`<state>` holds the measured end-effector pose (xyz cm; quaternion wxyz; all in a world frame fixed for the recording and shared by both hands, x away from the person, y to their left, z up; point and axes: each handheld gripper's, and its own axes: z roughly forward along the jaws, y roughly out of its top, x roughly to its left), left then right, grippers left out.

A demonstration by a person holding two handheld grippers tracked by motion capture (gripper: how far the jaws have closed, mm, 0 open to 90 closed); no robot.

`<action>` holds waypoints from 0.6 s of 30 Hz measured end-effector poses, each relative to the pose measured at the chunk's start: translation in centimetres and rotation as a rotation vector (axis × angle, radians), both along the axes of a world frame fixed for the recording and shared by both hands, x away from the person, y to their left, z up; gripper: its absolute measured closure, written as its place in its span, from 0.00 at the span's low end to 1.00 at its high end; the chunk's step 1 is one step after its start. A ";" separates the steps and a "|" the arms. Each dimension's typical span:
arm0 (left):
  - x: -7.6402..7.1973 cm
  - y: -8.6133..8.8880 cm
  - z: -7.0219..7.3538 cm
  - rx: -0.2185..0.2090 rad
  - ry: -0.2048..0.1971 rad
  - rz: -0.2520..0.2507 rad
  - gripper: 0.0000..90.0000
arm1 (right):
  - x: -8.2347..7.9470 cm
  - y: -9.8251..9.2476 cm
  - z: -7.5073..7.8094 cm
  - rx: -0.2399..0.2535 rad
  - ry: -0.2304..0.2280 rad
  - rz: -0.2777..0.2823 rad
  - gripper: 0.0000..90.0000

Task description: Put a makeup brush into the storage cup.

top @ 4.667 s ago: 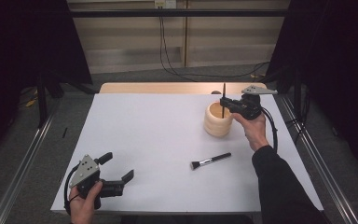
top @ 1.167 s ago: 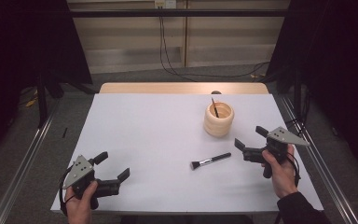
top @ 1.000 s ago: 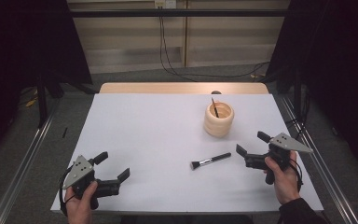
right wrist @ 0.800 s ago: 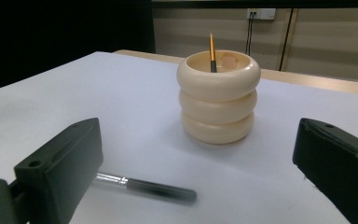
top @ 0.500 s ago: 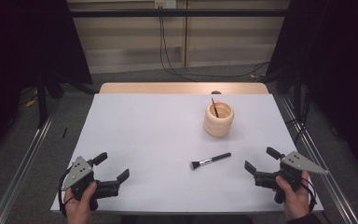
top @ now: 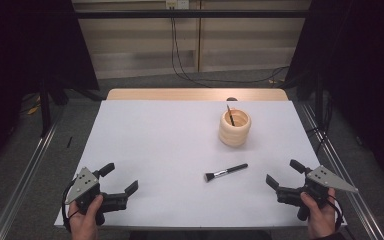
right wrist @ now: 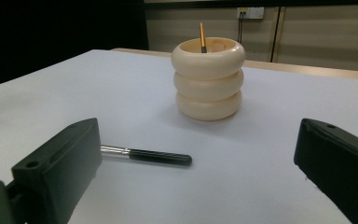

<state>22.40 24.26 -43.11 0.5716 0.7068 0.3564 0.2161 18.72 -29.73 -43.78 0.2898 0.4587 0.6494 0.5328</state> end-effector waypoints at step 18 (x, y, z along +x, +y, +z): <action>-0.1 -0.1 0.0 0.000 -0.001 -0.006 0.01 | 0.7 0.2 0.4 -0.007 -0.034 0.038 0.01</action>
